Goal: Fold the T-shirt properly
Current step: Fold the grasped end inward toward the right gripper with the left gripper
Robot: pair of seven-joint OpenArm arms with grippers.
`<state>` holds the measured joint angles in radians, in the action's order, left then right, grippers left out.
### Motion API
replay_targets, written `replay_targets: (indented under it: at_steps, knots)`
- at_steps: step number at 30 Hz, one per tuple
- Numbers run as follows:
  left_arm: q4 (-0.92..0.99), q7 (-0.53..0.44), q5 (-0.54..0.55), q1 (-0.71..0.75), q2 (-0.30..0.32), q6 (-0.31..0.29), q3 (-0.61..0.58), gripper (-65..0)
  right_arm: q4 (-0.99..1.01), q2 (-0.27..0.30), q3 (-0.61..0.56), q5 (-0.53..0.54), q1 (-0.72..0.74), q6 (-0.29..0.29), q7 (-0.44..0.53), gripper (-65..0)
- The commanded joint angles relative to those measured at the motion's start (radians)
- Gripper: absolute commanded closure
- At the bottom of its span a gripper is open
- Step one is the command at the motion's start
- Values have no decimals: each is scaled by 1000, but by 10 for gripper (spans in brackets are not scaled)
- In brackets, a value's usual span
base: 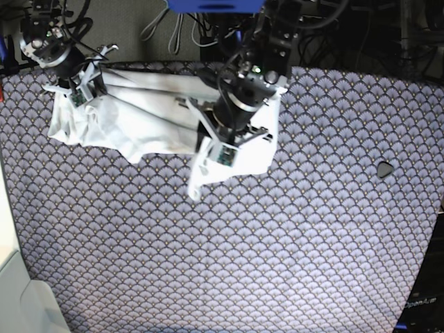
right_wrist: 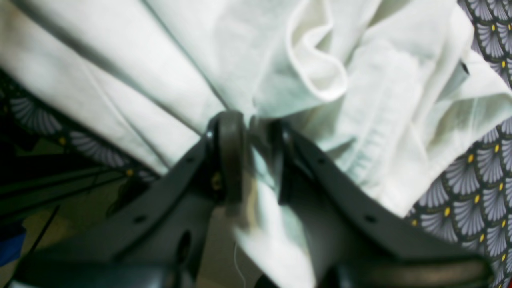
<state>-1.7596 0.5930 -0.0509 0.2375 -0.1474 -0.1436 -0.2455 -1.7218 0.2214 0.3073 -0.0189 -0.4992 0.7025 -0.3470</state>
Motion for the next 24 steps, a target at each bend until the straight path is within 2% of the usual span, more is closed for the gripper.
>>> replay_targets:
  at_steps: [1, 6, 13, 14, 16, 18, 21, 22, 24]
  knots:
    - [-4, -21, 9, -7, -10, 9, -15, -5, -16, 13, 5, 12, -2, -4, 21, -140]
    - [60, -28, 9, -13, -10, 23, -61, -5, -19, 16, 5, 12, -2, -4, 21, -140]
    - [68, -29, 9, -14, -10, 25, -61, -22, -19, 17, 5, 12, -2, -4, 21, -140]
    - [66, -29, 9, -13, -10, 26, -59, -52, -19, 16, 5, 12, -2, -4, 21, -140]
    - [56, -31, 9, -13, -10, 26, -58, -172, -19, 16, 5, 12, -2, -4, 21, -140]
    - [37, -63, 9, -2, -10, 23, -59, -337, -19, 14, 5, 12, -2, -4, 21, -140]
    - [-3, -164, 10, 41, -8, 26, -65, -604, -19, 14, 5, 12, -2, -4, 21, -140]
    - [-26, -204, 10, 59, -10, 26, -67, -650, -19, 14, 5, 12, -2, -4, 21, -140]
    - [-56, -281, 10, 89, -10, 28, -67, -650, -17, 14, 5, 12, -2, -4, 21, -140]
